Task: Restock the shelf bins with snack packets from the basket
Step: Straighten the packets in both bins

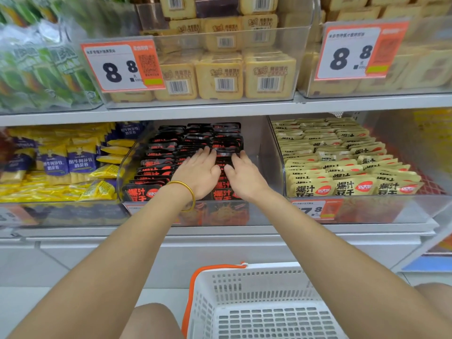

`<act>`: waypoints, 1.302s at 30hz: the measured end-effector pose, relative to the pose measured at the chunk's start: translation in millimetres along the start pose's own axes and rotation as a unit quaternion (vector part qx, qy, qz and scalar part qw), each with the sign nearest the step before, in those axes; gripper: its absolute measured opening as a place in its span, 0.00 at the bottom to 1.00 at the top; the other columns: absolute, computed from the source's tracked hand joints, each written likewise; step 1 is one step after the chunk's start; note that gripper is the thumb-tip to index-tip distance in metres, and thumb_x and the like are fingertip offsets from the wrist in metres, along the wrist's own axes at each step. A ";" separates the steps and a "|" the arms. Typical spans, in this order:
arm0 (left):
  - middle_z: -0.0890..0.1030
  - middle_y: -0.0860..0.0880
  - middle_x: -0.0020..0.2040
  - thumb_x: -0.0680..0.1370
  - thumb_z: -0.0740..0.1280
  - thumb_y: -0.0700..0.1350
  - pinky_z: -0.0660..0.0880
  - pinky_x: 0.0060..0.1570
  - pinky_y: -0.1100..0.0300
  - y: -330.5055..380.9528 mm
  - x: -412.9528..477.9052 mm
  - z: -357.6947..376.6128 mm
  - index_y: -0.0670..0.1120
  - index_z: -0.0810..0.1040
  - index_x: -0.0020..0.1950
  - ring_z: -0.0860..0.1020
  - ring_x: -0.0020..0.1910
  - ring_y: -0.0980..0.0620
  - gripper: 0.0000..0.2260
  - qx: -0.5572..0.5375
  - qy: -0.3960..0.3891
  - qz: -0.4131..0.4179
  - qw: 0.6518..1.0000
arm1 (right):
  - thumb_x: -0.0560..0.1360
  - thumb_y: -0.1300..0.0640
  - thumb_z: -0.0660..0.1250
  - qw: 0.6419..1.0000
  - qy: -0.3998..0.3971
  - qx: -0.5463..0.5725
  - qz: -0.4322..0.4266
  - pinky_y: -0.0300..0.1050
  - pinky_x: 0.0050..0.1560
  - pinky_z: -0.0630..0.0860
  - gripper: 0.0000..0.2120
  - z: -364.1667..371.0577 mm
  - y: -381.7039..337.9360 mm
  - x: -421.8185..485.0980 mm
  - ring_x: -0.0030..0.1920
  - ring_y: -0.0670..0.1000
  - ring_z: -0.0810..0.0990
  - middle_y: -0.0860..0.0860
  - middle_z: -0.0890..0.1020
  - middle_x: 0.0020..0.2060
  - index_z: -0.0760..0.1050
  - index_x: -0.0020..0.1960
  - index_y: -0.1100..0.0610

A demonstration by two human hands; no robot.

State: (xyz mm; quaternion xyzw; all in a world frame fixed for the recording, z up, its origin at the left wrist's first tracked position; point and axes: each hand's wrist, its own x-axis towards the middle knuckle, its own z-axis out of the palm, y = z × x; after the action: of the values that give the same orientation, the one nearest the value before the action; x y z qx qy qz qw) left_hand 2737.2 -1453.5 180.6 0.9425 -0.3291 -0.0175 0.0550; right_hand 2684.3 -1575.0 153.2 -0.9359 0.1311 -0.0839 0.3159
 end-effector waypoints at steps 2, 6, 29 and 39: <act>0.51 0.42 0.78 0.81 0.49 0.47 0.51 0.74 0.49 -9.5 5.8 -3.0 0.41 0.51 0.77 0.49 0.77 0.47 0.25 0.017 0.035 -0.018 0.999 | 0.82 0.53 0.50 0.999 0.011 0.044 0.023 0.52 0.70 0.60 0.22 -5.4 2.1 4.4 0.73 0.61 0.58 0.59 0.54 0.76 0.59 0.74 0.58; 0.49 0.43 0.78 0.81 0.48 0.48 0.51 0.74 0.49 -27.3 8.9 -3.0 0.42 0.50 0.77 0.49 0.77 0.48 0.25 0.026 -0.013 -0.059 0.998 | 0.82 0.52 0.49 0.996 -0.003 0.069 0.052 0.50 0.71 0.57 0.25 -5.3 4.4 7.8 0.75 0.57 0.55 0.56 0.52 0.77 0.50 0.78 0.56; 0.44 0.47 0.78 0.82 0.44 0.51 0.44 0.75 0.51 -30.2 28.9 -1.2 0.45 0.45 0.78 0.44 0.77 0.51 0.25 0.025 -0.049 -0.044 0.997 | 0.83 0.53 0.52 0.985 0.011 0.164 0.044 0.40 0.69 0.56 0.25 -10.4 0.7 -4.6 0.75 0.51 0.57 0.53 0.57 0.76 0.52 0.77 0.56; 0.48 0.44 0.78 0.83 0.45 0.50 0.48 0.75 0.49 -16.5 -2.9 3.2 0.44 0.48 0.78 0.47 0.77 0.49 0.24 0.016 -0.018 0.008 1.000 | 0.83 0.47 0.48 0.966 -0.014 0.187 0.180 0.42 0.43 0.67 0.24 -7.7 -21.1 -9.1 0.48 0.53 0.75 0.57 0.75 0.54 0.64 0.68 0.65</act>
State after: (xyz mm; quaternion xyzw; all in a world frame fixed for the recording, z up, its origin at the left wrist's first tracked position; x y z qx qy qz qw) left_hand 2745.0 -1439.2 175.5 0.9401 -0.3380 -0.0291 0.0339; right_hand 2677.9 -1560.5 171.5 -0.8223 0.2751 -0.0353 0.4970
